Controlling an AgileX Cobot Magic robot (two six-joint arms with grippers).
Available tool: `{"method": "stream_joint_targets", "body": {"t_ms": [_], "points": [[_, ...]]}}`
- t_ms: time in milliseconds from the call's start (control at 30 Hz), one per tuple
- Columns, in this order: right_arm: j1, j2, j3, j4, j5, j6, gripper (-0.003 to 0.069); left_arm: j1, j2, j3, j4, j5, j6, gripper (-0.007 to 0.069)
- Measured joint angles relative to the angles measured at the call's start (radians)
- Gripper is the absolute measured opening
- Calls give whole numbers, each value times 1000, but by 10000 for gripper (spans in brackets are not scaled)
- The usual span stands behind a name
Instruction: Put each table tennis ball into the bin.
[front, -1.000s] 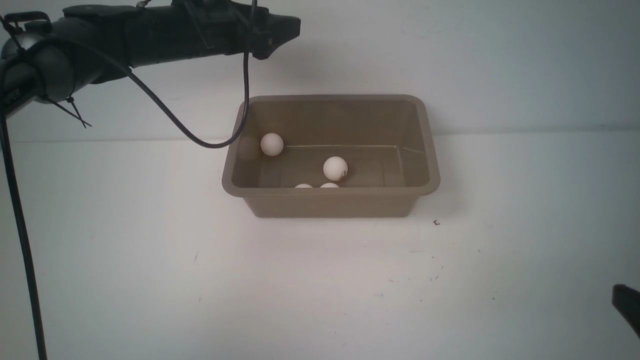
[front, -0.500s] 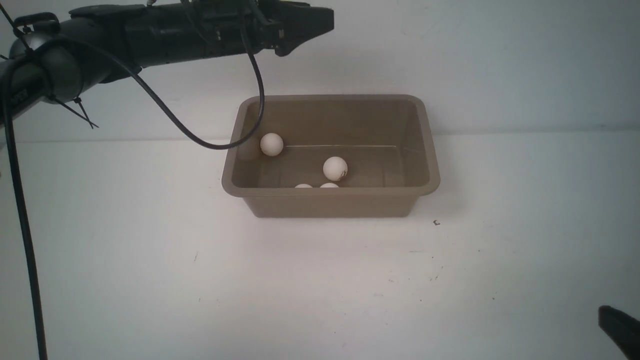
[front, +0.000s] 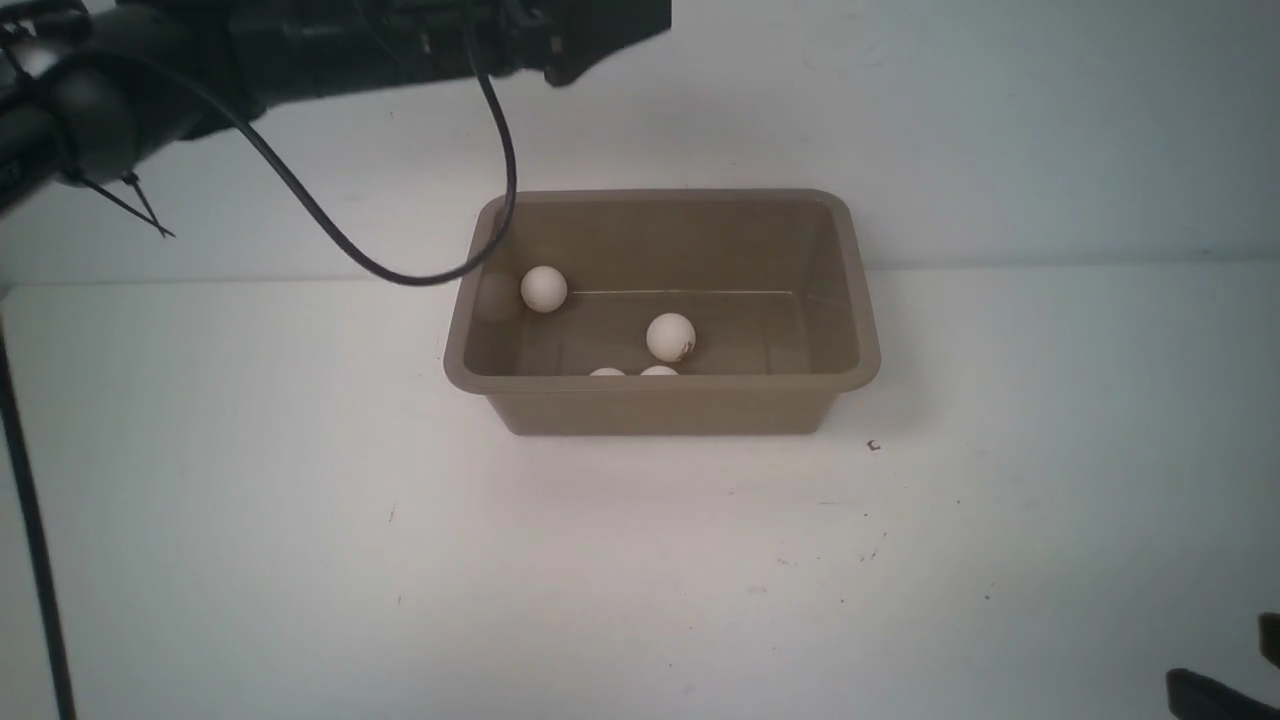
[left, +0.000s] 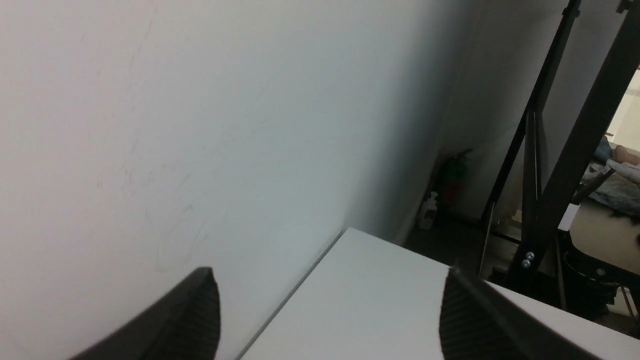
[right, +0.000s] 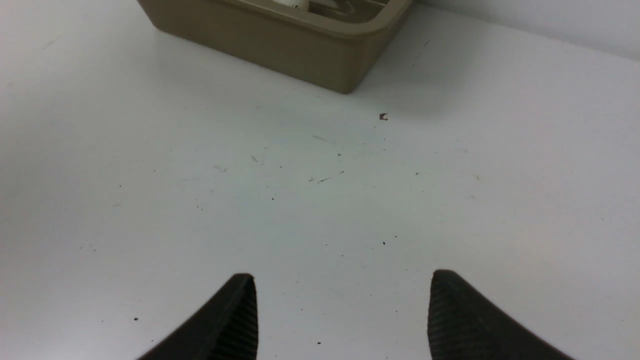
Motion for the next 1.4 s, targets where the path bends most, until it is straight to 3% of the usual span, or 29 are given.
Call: {"method": "stream_joint_targets", "body": {"t_ms": [67,233,333,467,667,800,867,967,1233,1400], "points": [[0,0,0,-1,11,0,423,0,-28,-3,9,-18,-2,531],[0,0,0,-3,22,0,423,32,-150,-4,237,-45,-138,531],[0,0,0,-5,21,0,423,91,-306,-4,481,-2,-355,531],[0,0,0,-5,26,0,423,150,-496,-5,700,89,-583,531],[0,0,0,-5,27,0,423,215,-809,-6,954,209,-866,531],[0,0,0,-5,29,0,423,219,-949,20,1063,222,-969,531],[0,0,0,-5,29,0,423,219,-1096,123,1150,191,-1063,531],[0,0,0,-5,29,0,423,219,-1255,299,1198,101,-1111,531],[0,0,0,-5,29,0,423,220,-1625,1013,1251,-371,-1129,531],[0,0,0,-5,29,0,423,220,-1673,1331,1323,-539,-1135,531]]}}
